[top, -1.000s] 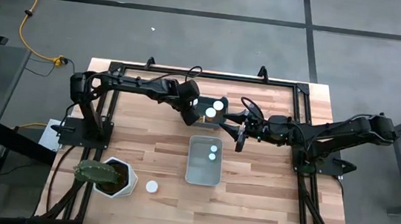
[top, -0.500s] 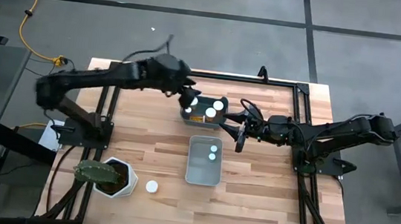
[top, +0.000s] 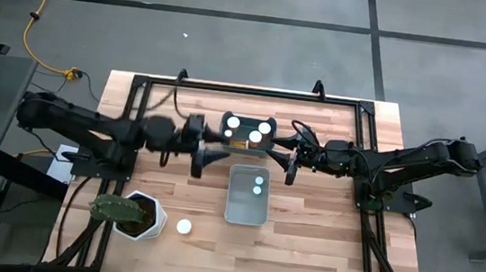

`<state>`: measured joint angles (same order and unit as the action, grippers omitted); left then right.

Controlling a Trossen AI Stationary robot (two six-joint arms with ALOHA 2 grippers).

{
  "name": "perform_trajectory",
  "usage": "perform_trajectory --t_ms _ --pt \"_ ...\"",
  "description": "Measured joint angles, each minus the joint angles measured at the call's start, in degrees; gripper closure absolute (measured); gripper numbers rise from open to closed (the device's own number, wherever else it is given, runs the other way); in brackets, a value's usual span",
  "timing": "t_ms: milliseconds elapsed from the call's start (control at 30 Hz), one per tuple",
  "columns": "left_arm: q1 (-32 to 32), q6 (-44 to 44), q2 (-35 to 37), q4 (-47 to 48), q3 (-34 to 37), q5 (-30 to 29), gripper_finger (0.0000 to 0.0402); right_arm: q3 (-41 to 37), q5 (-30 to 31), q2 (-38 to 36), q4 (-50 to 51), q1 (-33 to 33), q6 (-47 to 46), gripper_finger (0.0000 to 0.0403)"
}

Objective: Pick and place medicine bottles into bin by pill shape (circle, oval)
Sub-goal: Put the orange capsule bottle into the blue bin

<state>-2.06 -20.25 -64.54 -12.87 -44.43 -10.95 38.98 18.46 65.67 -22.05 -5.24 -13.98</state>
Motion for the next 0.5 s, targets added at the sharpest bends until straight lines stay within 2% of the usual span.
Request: perform_trajectory --t_ms 167,500 --pt "4.5 -5.0 0.9 -11.1 10.0 -4.8 0.0172 0.0 0.0 0.0 0.0 0.0 -0.1 0.0210" --pt "4.7 9.2 0.9 -12.0 11.4 -6.4 0.0172 0.0 0.0 0.0 -0.4 0.0 -0.1 0.0210"
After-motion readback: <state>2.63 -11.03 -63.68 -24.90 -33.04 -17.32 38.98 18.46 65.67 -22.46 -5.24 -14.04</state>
